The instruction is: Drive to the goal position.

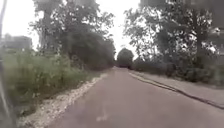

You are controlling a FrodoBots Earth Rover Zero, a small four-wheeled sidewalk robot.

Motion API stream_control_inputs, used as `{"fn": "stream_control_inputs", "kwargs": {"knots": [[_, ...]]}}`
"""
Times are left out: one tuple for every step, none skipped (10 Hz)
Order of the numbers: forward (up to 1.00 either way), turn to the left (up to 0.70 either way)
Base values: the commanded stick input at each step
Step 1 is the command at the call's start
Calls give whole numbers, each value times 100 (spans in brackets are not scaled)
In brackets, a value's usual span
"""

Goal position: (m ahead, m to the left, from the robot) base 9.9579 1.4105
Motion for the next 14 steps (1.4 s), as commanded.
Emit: {"fn": "stream_control_inputs", "kwargs": {"knots": [[70, 0], [70, 0], [70, 0], [70, 0], [70, 0], [70, 0], [70, 0], [70, 0], [70, 0], [70, 0], [70, 0], [70, 0], [70, 0], [70, 0]]}}
